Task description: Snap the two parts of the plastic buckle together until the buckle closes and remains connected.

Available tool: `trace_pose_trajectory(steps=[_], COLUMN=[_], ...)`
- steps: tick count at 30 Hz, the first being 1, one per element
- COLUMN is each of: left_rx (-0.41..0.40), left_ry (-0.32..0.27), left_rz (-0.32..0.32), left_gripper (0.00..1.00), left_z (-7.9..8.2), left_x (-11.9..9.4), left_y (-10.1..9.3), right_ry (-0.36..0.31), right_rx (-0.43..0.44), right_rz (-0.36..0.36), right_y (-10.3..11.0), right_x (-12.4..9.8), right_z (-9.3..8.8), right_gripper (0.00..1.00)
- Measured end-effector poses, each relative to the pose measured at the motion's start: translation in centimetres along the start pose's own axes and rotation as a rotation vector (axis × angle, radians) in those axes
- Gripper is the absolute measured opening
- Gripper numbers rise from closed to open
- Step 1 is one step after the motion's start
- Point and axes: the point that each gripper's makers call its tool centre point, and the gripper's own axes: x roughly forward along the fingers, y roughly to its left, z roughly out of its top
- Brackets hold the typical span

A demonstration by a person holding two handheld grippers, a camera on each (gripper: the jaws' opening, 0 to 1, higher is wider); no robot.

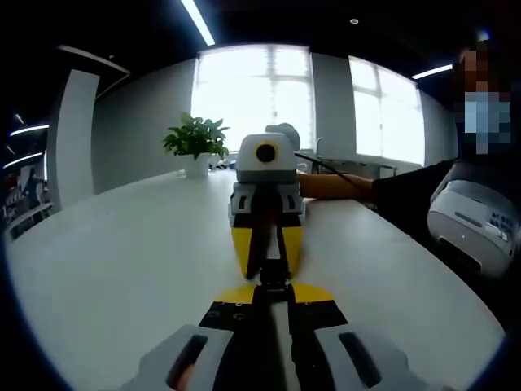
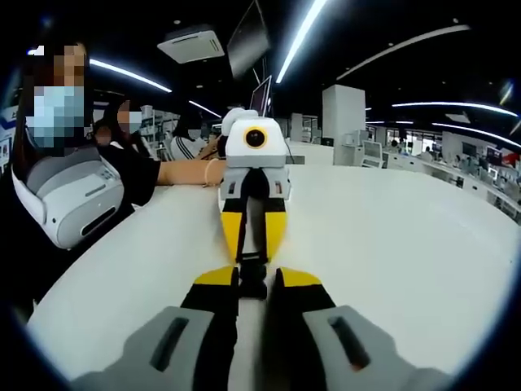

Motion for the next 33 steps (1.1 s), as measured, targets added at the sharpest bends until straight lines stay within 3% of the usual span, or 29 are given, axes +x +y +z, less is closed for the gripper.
trace_pose_trajectory(steps=[13,18,33], left_rx=[-0.001,-0.002,0.001], left_ry=[0.0,0.0,0.0], left_rz=[0.001,0.005,0.003], left_gripper=[0.12,0.13,0.12], left_z=[0.1,0.1,0.4], left_x=[-0.1,-0.1,-0.2], left_y=[0.1,0.1,0.2], right_ry=[0.005,0.006,0.0], right_rx=[0.012,0.014,-0.005], right_rz=[-0.021,-0.025,0.003], right_y=[-0.2,-0.2,0.0], right_x=[-1.3,-1.2,-0.9], right_z=[-0.3,-0.2,0.1], right_gripper=[0.18,0.13,0.13])
